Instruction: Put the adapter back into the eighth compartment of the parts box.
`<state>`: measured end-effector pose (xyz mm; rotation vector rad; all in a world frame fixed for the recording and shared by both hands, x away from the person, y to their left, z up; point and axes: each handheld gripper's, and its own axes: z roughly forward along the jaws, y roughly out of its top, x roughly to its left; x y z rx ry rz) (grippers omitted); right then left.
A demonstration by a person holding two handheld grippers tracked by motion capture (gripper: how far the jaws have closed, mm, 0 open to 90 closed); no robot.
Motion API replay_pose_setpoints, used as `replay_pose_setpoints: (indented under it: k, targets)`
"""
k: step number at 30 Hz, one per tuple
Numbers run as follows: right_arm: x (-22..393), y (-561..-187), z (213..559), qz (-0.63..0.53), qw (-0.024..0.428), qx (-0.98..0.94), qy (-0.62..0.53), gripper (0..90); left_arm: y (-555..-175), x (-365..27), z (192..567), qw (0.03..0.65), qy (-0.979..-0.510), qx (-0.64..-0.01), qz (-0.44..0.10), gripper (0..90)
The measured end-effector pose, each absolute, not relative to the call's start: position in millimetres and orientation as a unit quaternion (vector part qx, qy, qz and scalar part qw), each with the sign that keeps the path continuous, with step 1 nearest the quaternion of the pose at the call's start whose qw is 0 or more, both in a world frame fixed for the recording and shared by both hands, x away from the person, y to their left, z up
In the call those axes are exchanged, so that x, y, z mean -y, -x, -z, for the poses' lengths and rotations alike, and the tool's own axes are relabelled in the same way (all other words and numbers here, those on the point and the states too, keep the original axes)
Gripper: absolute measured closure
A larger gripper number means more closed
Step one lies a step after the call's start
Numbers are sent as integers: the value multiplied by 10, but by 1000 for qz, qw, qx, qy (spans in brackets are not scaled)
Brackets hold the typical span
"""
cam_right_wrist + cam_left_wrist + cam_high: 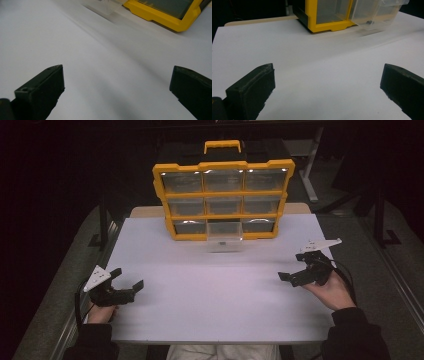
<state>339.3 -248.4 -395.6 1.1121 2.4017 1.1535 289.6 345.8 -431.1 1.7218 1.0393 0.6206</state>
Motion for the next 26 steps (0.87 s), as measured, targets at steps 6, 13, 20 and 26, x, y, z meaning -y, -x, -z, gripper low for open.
replay_pose_setpoints:
  k: [6,13,20,26]
  targets:
    - [2529,-3312,4055,-401,133,-820,-386,0,-2896,-3455,4312,494,-712,-428,-255,0]
    - [2570,-3206,4150,-410,137,-813,-390,0,-2892,-3456,4310,494,-711,-429,-256,0]
    - [2604,-3100,4266,-409,143,-811,-394,0,-2894,-3458,4309,494,-713,-428,-256,0]
    - [2624,-3061,4301,-413,143,-808,-396,0,-2894,-3457,4307,494,-713,-426,-257,0]
